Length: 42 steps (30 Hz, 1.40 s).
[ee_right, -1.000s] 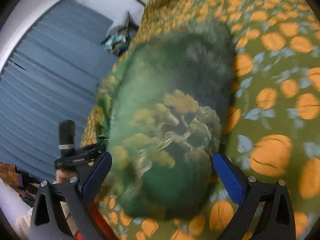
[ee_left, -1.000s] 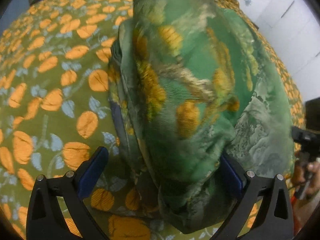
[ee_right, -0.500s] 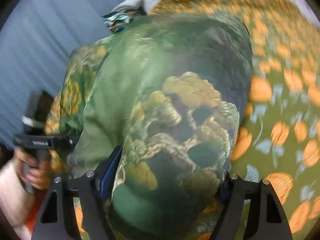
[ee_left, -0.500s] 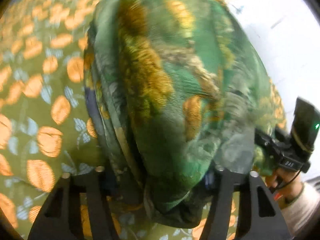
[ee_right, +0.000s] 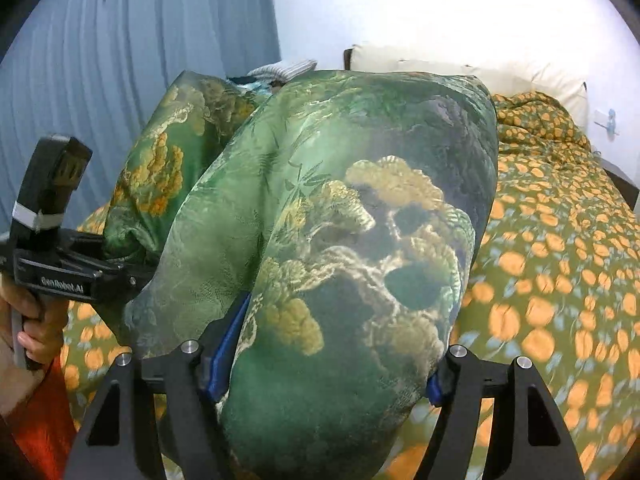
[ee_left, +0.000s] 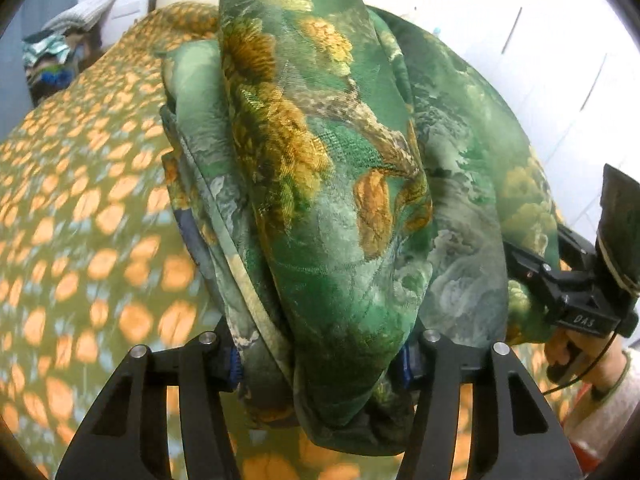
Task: Fold large clothes
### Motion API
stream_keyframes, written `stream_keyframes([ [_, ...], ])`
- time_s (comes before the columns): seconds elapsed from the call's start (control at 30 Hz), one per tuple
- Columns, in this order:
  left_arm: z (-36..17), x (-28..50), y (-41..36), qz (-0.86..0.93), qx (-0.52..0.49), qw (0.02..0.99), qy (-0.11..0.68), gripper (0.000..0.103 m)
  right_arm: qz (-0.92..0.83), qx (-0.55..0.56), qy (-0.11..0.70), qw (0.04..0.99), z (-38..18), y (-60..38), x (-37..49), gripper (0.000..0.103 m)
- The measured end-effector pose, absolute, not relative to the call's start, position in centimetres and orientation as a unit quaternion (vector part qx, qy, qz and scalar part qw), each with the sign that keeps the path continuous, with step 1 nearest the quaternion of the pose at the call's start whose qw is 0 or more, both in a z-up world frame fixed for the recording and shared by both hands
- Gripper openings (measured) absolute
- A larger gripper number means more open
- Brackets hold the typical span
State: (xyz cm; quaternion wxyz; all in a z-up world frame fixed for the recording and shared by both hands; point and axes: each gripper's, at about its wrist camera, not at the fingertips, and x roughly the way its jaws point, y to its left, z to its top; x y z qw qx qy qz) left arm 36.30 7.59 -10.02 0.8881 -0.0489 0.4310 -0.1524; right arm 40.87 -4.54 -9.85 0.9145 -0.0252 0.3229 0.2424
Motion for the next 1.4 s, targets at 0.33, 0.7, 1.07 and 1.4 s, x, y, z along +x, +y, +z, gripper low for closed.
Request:
stream_keyframes([
  [0.33,-19.3,43.1,8.8,-0.103,-0.098,0.855,0.499,0.095,0.212,0.078,0.467,0.855,-18.8,-8.5,50.3,0.077],
  [0.7,-8.4,32.2,10.0,-0.006,0.052,0.937,0.345,0.102,0.140,0.054,0.390,0.909,-12.1,-15.0,42.2,0.103],
  [1.07,-1.8,21.2,6.8,0.065,0.067,0.966,0.241,0.103,0.056,-0.043,0.264,0.962,-0.3,-18.3,26.1,0.103],
  [1.4,-1.0,16.2,5.1,0.012,0.022,0.954,0.299,0.103,0.062,0.005,0.300,0.952,1.8,-16.5,19.3,0.103],
])
